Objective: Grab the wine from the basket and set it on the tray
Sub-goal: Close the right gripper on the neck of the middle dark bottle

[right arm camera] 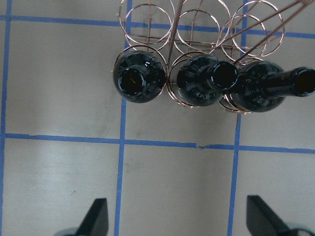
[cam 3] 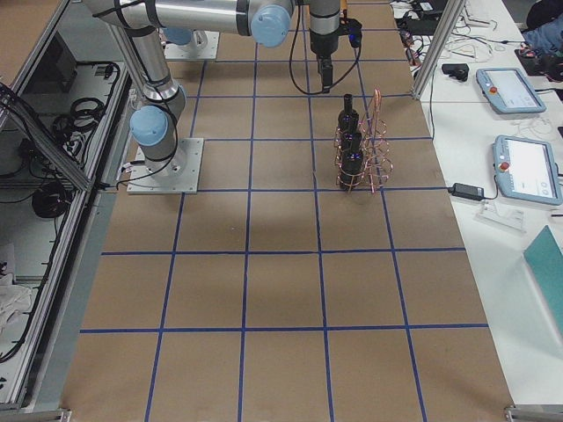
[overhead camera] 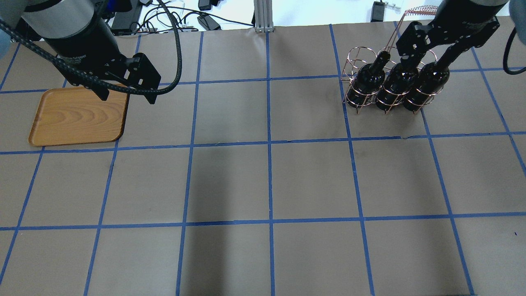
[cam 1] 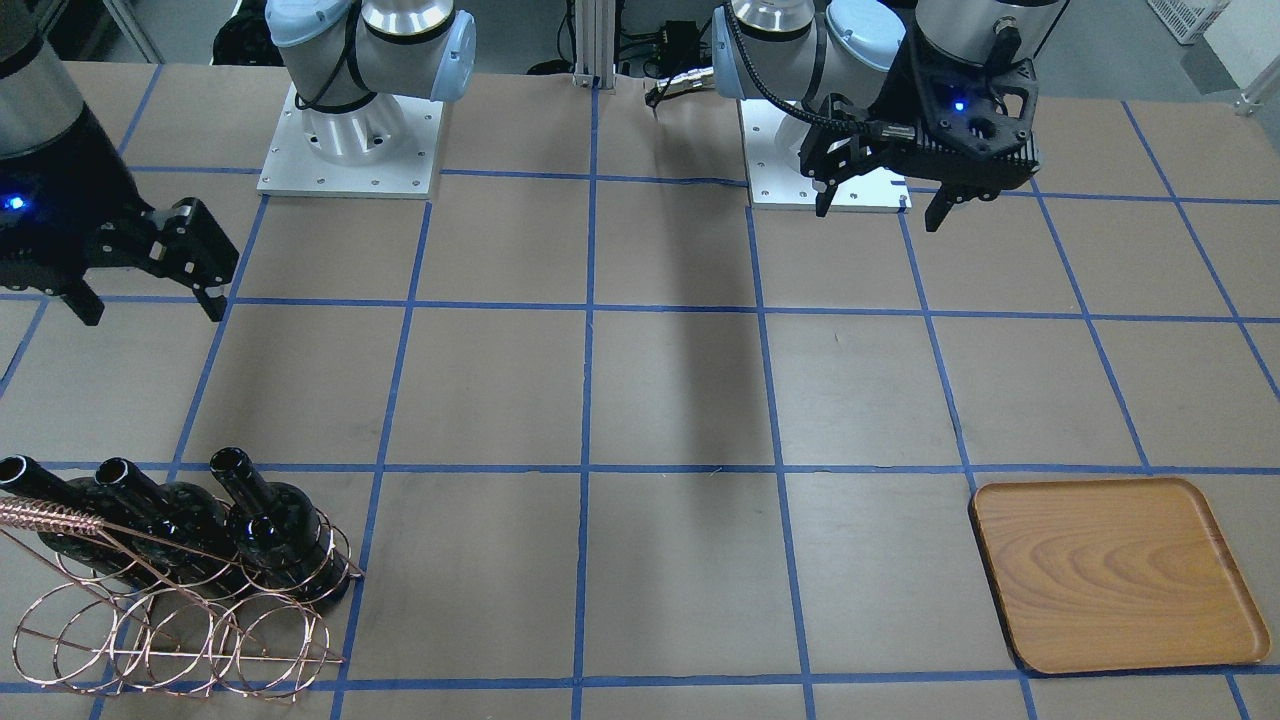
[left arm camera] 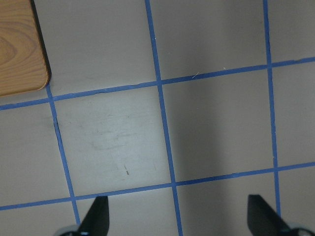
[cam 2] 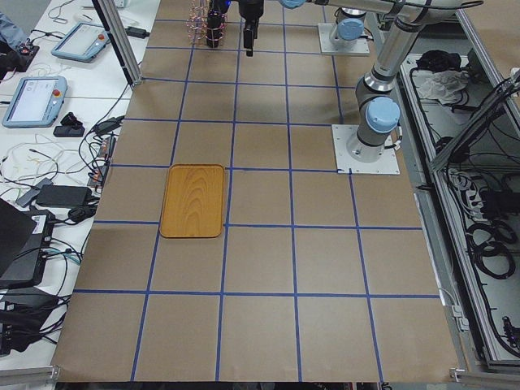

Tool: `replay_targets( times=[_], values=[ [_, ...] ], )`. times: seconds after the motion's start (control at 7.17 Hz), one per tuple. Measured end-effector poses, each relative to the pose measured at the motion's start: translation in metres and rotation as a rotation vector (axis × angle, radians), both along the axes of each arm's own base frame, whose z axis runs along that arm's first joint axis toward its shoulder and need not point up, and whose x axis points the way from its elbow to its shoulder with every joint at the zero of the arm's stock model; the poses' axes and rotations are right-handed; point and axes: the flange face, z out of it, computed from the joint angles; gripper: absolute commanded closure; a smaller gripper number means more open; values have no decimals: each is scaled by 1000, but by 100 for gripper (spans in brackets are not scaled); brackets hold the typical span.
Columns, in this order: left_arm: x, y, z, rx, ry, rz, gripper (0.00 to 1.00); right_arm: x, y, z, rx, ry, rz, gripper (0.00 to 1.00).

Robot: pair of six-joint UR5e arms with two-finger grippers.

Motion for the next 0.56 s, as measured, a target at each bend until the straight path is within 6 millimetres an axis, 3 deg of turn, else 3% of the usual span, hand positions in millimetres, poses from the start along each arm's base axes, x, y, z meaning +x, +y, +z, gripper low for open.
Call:
replay_targets(
  times=[0.56],
  values=[
    [0,0,0,1,0,0,0,-22,-60,-58,-58,18,53,18]
  ],
)
